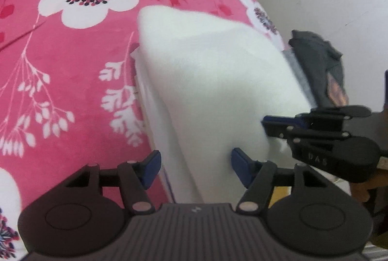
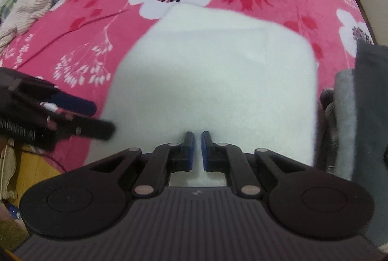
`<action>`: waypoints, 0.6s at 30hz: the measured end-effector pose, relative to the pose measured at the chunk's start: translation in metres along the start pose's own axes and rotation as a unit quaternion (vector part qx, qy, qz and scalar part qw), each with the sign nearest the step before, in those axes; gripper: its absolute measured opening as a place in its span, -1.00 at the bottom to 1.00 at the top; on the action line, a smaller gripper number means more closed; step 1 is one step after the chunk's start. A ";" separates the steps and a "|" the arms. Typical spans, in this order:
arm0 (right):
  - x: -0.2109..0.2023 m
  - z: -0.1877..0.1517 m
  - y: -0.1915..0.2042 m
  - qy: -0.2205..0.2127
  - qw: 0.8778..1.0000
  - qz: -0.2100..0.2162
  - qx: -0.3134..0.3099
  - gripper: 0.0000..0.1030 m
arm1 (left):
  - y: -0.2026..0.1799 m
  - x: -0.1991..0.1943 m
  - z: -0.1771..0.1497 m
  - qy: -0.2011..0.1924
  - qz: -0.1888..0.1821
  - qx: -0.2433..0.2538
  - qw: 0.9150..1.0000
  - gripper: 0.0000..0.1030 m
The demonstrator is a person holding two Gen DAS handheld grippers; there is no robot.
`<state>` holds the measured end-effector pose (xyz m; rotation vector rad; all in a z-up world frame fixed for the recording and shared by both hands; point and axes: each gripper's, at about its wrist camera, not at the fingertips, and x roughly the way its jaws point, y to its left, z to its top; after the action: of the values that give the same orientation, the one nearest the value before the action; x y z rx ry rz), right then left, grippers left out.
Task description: Fold clothes
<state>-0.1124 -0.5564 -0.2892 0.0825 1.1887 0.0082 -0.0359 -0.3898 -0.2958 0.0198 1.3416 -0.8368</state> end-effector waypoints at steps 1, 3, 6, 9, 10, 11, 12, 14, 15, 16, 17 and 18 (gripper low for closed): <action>0.001 0.000 0.003 0.000 1.000 -0.006 -0.003 -0.92 | -0.002 -0.003 0.001 -0.004 0.005 0.005 1.000 0.24; -0.004 -0.001 0.004 -0.003 1.000 -0.015 0.002 -0.92 | -0.018 -0.018 0.004 -0.034 0.034 0.052 0.997 0.06; -0.026 0.002 -0.006 -0.015 0.999 -0.008 0.034 -0.90 | -0.046 -0.042 0.006 -0.090 0.054 0.130 0.986 -0.02; -0.050 0.002 -0.014 -0.031 0.998 -0.026 0.040 -0.90 | -0.069 -0.045 0.005 -0.103 0.037 0.184 0.977 -0.02; -0.052 0.001 -0.017 -0.028 0.998 -0.037 0.036 -0.90 | -0.075 -0.038 0.003 -0.089 0.036 0.201 0.975 -0.12; -0.048 -0.002 -0.021 -0.018 0.998 -0.047 0.035 -0.91 | -0.079 -0.027 0.000 -0.068 0.040 0.210 0.974 -0.35; -0.044 -0.005 -0.024 -0.006 0.998 -0.056 0.035 -0.93 | -0.079 -0.015 -0.003 -0.050 0.044 0.214 0.975 -0.41; -0.018 -0.017 -0.031 0.030 0.996 -0.078 0.029 -0.96 | -0.080 0.004 -0.010 -0.021 0.049 0.220 0.974 -0.39; -0.007 -0.023 -0.033 0.031 0.996 -0.079 0.027 -0.97 | -0.080 0.008 -0.012 -0.020 0.045 0.220 0.974 -0.38; 0.003 -0.028 -0.034 0.031 0.996 -0.080 0.025 -0.98 | -0.080 0.010 -0.012 -0.019 0.044 0.218 0.975 -0.38; 0.006 -0.030 -0.032 0.027 0.996 -0.086 0.015 -0.98 | -0.081 0.012 -0.012 -0.020 0.045 0.213 0.976 -0.38; 0.008 -0.031 -0.031 0.024 0.995 -0.092 0.007 -0.98 | -0.081 0.012 -0.012 -0.019 0.047 0.212 0.976 -0.38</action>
<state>-0.1391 -0.5848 -0.3106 -0.0157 1.2404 -0.1597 -0.0898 -0.4486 -0.2737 0.3960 1.0962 -1.0244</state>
